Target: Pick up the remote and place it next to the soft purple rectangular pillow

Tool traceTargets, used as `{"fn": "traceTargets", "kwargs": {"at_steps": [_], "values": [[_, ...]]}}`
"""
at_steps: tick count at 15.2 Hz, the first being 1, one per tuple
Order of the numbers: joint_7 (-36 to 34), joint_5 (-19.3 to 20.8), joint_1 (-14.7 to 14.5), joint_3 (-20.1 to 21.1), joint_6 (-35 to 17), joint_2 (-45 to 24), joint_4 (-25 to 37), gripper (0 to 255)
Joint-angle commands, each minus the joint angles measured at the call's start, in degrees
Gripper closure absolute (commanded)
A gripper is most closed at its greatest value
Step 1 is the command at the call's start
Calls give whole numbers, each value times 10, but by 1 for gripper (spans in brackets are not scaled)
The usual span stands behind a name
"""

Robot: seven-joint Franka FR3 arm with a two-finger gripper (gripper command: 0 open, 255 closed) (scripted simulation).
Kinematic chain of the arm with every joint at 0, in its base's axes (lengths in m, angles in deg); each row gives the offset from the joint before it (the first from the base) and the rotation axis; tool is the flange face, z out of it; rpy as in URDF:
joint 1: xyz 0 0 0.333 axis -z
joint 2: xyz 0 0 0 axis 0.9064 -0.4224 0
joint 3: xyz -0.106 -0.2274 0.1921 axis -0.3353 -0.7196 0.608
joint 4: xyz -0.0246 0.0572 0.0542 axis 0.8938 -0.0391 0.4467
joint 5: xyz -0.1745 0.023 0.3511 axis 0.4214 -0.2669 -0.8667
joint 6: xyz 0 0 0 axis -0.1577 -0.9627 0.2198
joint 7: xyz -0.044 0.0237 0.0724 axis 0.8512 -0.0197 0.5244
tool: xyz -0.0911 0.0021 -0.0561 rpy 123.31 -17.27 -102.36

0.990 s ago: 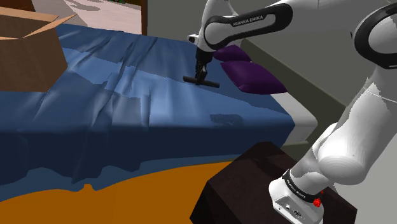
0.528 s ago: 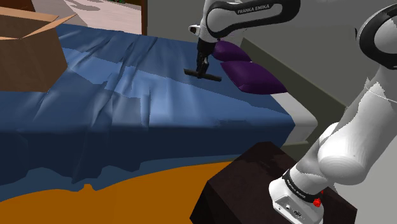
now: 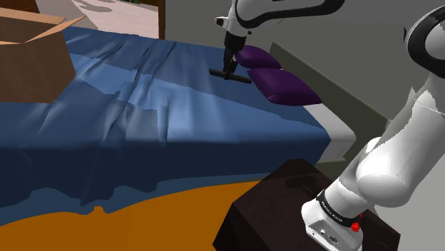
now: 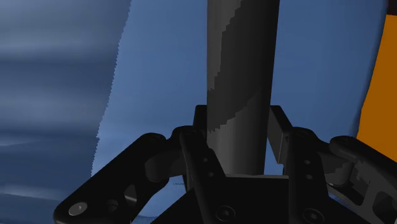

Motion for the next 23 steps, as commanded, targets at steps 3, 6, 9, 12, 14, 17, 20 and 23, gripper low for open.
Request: {"fn": "traceTargets", "kwargs": {"at_steps": [3,6,9,12,14,17,20,23], "values": [[46,-4,24,-21,-6,28,-32,255],[85,-6,43,-40,-11,45,-53,255],[125,-8,62,-60,-15,58,-69,255],[166,-9,82,-81,-18,66,-78,255],[193,-10,95,-95,-19,69,-81,255],[235,-13,114,-117,-20,69,-81,255],[264,-16,127,-132,-27,64,-84,255],[265,-17,128,-132,-50,60,-102,255]]}}
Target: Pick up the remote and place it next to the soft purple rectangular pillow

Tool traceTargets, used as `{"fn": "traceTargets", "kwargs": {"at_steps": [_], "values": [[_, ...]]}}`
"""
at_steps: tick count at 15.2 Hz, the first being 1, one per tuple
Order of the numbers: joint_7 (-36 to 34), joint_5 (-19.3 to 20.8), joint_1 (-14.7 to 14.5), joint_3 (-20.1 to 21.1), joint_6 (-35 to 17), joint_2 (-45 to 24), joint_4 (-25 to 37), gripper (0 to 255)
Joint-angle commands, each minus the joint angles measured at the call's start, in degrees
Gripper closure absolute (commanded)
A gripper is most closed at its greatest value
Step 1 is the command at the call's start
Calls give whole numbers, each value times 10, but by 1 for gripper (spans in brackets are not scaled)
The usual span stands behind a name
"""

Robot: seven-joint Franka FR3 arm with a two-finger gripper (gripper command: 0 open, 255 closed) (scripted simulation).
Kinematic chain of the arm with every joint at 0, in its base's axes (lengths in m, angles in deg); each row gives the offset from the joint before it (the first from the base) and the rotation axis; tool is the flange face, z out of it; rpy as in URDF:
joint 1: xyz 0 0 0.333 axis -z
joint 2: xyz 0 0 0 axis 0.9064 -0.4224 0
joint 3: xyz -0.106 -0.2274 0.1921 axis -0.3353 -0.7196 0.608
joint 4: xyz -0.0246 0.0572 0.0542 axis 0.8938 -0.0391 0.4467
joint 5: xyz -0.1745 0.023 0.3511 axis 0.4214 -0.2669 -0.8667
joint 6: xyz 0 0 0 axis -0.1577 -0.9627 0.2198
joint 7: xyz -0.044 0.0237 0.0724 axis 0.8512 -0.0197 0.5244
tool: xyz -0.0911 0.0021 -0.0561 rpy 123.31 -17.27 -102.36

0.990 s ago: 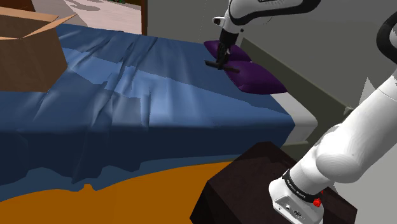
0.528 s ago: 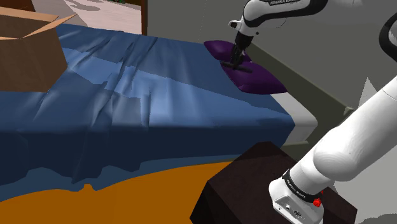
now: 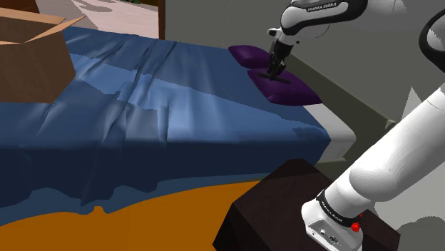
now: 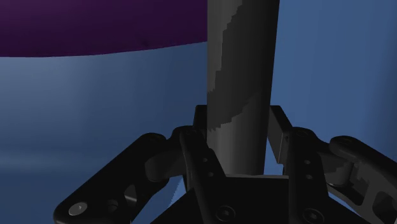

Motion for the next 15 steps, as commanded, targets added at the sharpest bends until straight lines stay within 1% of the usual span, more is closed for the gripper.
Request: {"fn": "traceTargets", "kwargs": {"at_steps": [1,15], "values": [[1,-1,0,-1,-16,-3,-12,255],[7,-10,2,-2,-120,-39,-82,255]]}}
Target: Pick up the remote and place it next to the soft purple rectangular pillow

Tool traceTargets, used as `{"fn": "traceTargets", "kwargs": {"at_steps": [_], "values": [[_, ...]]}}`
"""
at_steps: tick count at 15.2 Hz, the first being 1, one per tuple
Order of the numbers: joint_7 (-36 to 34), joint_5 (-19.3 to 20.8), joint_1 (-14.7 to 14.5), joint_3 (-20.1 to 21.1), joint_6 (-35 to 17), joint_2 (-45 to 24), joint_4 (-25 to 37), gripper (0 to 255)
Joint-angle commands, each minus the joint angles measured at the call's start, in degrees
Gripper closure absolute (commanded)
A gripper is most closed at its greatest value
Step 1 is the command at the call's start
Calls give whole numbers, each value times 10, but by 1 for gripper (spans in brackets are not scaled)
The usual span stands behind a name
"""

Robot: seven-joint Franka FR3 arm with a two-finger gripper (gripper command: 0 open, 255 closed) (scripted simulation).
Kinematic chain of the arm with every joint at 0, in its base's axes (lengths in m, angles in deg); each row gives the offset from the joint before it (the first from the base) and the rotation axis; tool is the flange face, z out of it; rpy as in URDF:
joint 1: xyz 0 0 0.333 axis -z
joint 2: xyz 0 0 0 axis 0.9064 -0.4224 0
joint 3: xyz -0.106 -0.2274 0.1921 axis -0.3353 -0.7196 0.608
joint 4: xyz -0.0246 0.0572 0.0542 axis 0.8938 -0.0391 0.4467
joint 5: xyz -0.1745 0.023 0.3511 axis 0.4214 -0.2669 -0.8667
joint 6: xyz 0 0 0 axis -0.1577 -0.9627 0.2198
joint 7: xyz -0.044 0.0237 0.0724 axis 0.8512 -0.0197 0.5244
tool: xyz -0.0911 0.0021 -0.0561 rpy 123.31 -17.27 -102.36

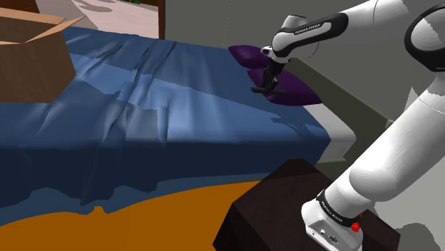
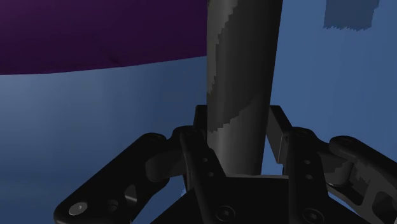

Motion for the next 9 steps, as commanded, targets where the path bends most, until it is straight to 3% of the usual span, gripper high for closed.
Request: {"fn": "traceTargets", "kwargs": {"at_steps": [1,9], "values": [[1,-1,0,0,-17,-5,-11,255],[8,-11,2,0,-76,-37,-39,255]]}}
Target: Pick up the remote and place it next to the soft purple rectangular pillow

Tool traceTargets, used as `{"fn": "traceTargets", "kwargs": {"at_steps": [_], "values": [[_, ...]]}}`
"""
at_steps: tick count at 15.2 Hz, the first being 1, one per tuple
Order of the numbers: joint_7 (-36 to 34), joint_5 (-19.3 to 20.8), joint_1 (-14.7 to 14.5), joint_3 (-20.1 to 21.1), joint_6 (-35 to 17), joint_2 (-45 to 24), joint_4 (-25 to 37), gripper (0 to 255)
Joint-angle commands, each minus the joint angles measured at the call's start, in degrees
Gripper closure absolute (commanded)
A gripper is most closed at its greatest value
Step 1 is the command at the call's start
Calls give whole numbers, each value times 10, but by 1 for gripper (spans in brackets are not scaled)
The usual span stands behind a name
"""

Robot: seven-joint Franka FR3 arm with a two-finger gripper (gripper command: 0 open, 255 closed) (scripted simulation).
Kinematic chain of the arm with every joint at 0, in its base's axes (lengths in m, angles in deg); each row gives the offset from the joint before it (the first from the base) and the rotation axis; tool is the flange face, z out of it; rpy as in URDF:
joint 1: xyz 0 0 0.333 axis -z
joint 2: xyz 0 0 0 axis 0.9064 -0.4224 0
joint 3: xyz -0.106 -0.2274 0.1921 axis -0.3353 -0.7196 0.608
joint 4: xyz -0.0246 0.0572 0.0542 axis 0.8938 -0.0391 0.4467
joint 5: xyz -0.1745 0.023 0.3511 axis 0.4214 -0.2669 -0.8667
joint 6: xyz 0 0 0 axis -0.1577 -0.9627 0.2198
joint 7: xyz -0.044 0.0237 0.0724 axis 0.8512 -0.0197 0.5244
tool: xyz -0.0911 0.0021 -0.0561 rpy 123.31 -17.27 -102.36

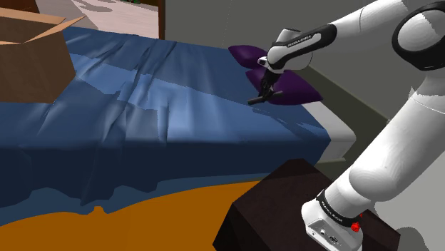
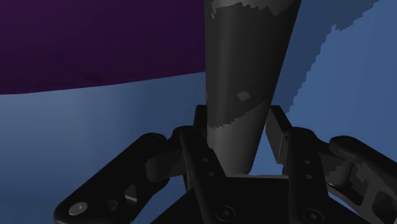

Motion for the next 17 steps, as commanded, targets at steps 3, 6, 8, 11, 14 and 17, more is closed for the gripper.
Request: {"fn": "traceTargets", "kwargs": {"at_steps": [3,6,8,11,14,17], "values": [[3,-5,1,1,-29,-17,-13,255],[7,-11,2,2,-52,-32,-20,255],[7,-11,2,2,-52,-32,-20,255],[7,-11,2,2,-52,-32,-20,255],[7,-11,2,1,-52,-32,-20,255],[7,-11,1,2,-51,-33,-18,0]]}}
